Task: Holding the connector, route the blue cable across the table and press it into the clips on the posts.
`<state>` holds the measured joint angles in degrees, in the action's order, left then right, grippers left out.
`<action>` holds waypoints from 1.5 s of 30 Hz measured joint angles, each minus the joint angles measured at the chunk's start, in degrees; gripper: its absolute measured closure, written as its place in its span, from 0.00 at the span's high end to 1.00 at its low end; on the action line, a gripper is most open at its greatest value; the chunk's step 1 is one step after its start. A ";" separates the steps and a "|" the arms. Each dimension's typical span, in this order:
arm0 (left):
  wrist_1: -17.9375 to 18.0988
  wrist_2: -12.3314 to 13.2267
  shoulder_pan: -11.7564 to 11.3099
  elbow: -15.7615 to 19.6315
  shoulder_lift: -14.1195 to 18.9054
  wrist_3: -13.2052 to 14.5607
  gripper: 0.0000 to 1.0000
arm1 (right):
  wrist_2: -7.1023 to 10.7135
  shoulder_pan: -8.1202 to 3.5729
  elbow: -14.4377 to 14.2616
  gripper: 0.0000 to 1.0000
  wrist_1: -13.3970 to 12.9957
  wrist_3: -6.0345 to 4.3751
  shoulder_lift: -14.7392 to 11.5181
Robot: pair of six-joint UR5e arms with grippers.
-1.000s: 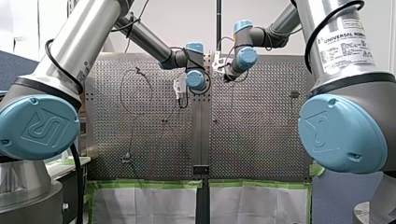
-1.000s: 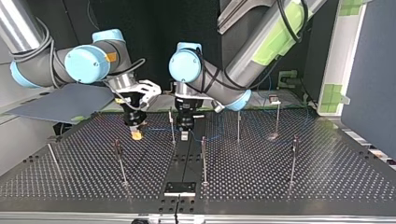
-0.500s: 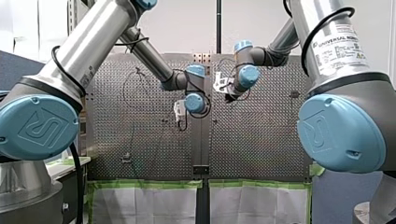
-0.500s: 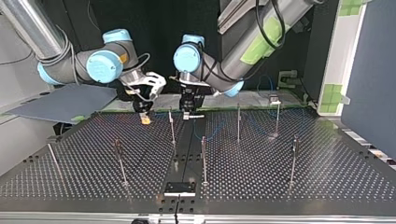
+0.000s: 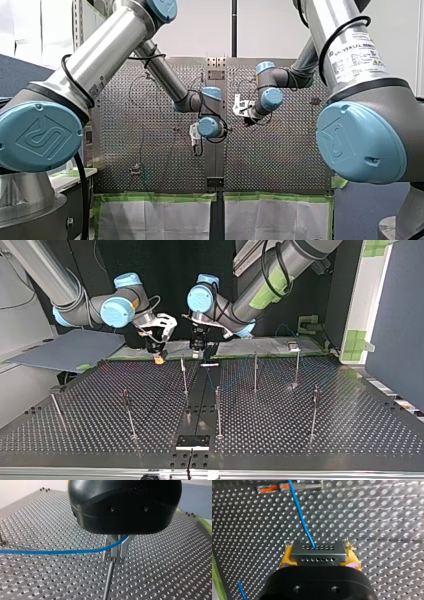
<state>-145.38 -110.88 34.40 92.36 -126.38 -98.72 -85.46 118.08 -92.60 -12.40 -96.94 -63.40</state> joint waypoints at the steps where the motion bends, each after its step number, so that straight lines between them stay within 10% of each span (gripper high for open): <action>1: 0.38 0.18 -0.06 0.00 -0.12 -0.18 0.02 | 0.06 -0.15 -0.08 0.00 -0.04 0.06 0.13; 19: 2.93 0.83 -1.37 -0.82 -3.22 -0.67 0.02 | 1.39 -1.48 -0.23 0.00 -0.93 0.35 2.36; 45: 1.80 3.13 -5.44 -9.71 -7.19 0.32 0.02 | 4.77 -5.06 1.34 0.00 -6.20 -1.87 4.62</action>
<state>-143.57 -107.74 28.96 82.65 -133.57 -98.40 -80.69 113.02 -91.26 -18.60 -98.81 -58.78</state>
